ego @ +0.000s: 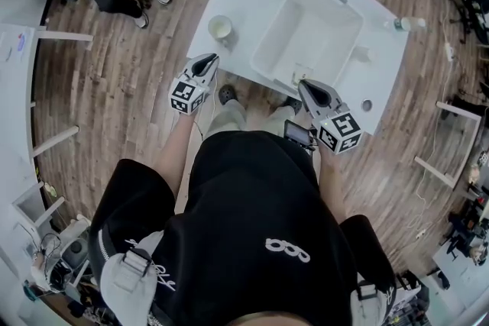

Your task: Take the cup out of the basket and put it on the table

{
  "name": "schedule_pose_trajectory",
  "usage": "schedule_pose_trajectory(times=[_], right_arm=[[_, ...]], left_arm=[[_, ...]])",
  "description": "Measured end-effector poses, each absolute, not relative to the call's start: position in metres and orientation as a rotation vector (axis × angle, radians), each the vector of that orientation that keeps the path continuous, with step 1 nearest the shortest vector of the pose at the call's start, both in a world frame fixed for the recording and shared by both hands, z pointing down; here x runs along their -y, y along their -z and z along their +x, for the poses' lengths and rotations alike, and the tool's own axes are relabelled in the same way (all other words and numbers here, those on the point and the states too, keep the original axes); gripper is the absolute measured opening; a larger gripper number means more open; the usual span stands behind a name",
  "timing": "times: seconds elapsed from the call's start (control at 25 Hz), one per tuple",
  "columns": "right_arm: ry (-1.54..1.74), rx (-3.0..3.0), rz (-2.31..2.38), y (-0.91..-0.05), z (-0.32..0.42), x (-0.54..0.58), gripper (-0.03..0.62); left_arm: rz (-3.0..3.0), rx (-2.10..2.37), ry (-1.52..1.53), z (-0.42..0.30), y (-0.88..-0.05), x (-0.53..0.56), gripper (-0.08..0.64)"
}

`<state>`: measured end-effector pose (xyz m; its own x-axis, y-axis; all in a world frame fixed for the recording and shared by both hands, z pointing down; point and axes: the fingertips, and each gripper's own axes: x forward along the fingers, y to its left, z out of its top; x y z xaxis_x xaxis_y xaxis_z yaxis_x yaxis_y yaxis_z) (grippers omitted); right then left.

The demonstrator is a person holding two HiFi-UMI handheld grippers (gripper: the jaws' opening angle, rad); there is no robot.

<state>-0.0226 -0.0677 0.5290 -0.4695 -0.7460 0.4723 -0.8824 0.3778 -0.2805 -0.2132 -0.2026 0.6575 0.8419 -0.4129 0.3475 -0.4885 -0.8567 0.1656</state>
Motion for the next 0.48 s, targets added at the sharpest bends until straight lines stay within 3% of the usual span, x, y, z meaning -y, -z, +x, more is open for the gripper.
schedule_pose_trajectory(times=[0.48], right_arm=[[-0.635,2.481,1.397,-0.503,0.024,0.058,0.031]], left_arm=[[2.934,0.581,-0.175,-0.116,-0.486,0.145,0.008]])
